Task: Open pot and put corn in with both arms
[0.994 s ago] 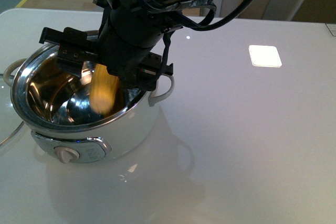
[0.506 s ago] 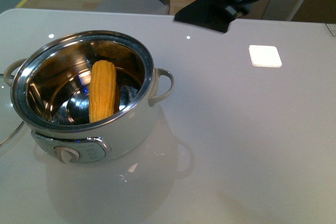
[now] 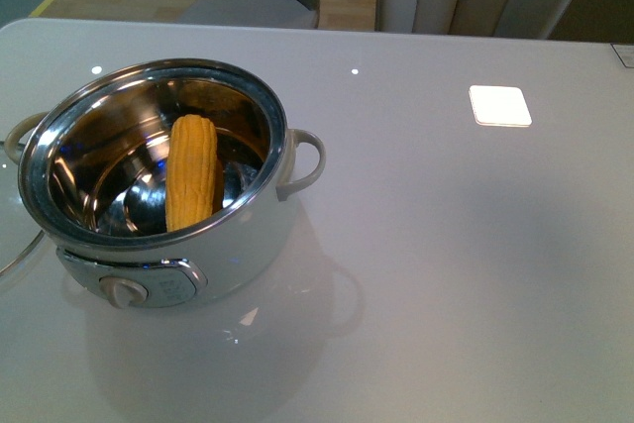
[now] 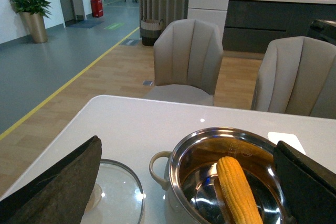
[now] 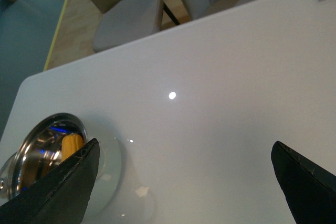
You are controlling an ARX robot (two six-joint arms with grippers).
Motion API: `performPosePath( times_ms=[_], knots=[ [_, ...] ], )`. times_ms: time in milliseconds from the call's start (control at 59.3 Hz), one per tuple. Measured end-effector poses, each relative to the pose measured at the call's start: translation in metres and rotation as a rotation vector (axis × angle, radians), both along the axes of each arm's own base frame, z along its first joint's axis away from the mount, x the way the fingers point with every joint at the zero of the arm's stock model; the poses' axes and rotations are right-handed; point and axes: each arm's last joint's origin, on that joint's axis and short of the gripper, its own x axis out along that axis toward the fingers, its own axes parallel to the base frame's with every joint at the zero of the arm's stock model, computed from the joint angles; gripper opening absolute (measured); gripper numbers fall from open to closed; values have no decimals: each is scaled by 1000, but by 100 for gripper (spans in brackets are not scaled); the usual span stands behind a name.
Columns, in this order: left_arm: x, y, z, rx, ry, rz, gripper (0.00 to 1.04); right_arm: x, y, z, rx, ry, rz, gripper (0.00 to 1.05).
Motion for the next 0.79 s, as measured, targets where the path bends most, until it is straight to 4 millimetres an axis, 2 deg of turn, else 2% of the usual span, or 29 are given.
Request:
performPosePath(
  times_ms=[101, 236, 320, 522, 657, 792],
  knots=[
    [0, 0, 0, 0, 0, 0, 98, 0, 0, -1, -29, -15, 4, 95],
    [0, 0, 0, 0, 0, 0, 98, -9, -4, -21, -250, -355, -77, 73],
    [0, 0, 0, 0, 0, 0, 98, -19, -4, -29, -310, -456, -80, 59],
    [0, 0, 0, 0, 0, 0, 98, -37, -4, -57, -349, -450, -71, 24],
    [0, 0, 0, 0, 0, 0, 98, -46, -4, -67, -361, -458, -69, 2],
    [0, 0, 0, 0, 0, 0, 98, -54, -4, -76, -363, -459, -69, 2]
  ],
)
